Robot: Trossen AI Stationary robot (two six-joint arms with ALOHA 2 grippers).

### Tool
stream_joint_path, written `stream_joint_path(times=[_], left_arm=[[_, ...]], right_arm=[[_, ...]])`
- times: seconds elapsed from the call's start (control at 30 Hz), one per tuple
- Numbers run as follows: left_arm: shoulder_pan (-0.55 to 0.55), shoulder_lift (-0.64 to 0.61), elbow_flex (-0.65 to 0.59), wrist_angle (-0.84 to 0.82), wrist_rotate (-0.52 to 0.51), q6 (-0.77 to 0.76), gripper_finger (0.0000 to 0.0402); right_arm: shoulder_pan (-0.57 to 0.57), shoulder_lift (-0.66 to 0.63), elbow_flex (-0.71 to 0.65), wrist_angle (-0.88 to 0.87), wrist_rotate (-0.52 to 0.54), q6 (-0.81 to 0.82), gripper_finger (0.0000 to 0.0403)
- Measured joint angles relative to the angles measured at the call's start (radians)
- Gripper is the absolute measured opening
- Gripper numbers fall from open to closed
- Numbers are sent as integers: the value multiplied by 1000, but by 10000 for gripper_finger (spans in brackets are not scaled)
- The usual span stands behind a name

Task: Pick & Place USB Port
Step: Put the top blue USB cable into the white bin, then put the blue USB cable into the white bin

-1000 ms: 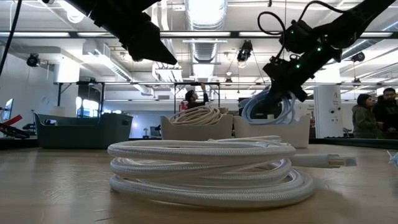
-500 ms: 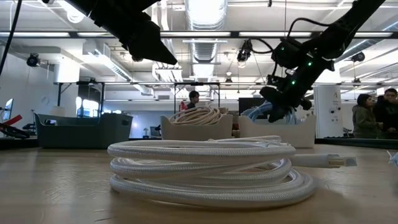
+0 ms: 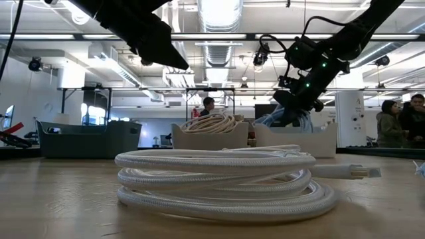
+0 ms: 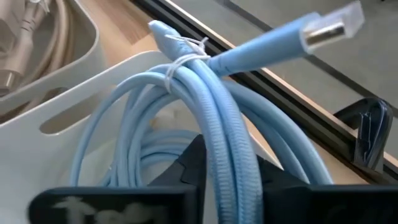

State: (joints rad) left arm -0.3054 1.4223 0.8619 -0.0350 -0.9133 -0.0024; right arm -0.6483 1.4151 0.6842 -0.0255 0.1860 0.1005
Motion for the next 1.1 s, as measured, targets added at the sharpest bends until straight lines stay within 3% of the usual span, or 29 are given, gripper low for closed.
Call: stream_joint_path(times=[0.27, 0.43, 0.73, 0.93, 1.1], left_arm=[[0, 0, 0, -8, 0, -3, 122], [0, 0, 0, -10, 10, -7, 122], [0, 0, 0, -10, 40, -35, 122], [0, 0, 0, -11, 52, -37, 122], [0, 0, 0, -11, 64, -51, 122]], right_arm=[[0, -3, 7, -20, -2, 3, 119], [12, -33, 68, -175, -3, -3, 147], [36, -153, 189, -573, -3, -47, 171], [50, -284, 257, -760, 0, 52, 176], [166, -391, 228, -839, -9, 132, 169]])
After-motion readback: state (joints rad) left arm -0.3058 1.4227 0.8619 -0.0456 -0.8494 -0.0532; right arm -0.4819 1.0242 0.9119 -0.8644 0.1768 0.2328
